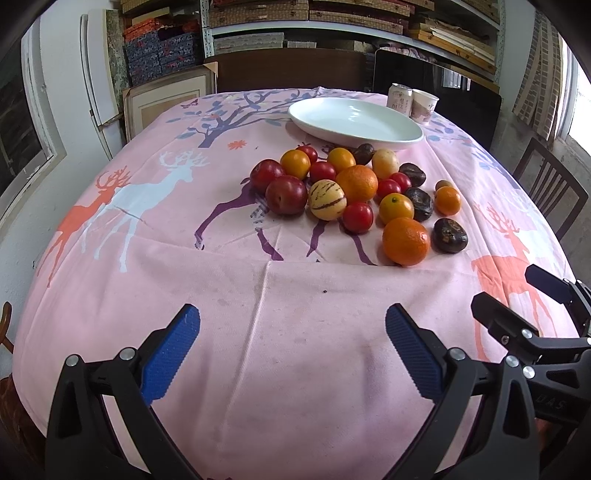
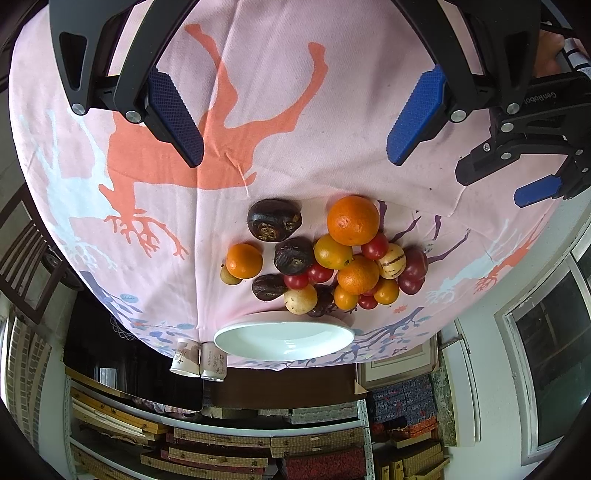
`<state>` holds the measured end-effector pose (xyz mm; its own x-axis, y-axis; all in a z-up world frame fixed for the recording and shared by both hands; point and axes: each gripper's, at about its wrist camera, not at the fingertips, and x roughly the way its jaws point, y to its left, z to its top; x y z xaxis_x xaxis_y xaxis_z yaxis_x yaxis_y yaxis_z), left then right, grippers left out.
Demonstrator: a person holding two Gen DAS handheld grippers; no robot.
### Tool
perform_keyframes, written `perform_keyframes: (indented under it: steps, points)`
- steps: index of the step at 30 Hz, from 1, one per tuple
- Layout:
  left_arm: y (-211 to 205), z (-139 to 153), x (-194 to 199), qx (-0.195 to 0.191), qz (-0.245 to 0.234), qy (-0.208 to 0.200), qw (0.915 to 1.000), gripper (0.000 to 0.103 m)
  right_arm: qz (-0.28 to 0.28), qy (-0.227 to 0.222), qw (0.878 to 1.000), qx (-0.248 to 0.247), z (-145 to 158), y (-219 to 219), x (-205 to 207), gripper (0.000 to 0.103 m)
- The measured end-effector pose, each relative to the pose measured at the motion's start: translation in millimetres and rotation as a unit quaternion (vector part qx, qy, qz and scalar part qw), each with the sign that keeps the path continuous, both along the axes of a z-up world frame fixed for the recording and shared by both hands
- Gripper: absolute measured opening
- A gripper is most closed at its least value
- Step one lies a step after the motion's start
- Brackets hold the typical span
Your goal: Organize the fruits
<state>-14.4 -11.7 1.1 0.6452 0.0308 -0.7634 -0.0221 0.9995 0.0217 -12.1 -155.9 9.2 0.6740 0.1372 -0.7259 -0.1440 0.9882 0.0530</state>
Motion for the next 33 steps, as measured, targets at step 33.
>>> perform_keyframes:
  steps: [33]
  points:
    - [51, -20, 39, -0.032, -0.02, 0.024, 0.999, 0.099, 0.052, 0.053, 0.995, -0.06, -20, -8, 74, 0.088]
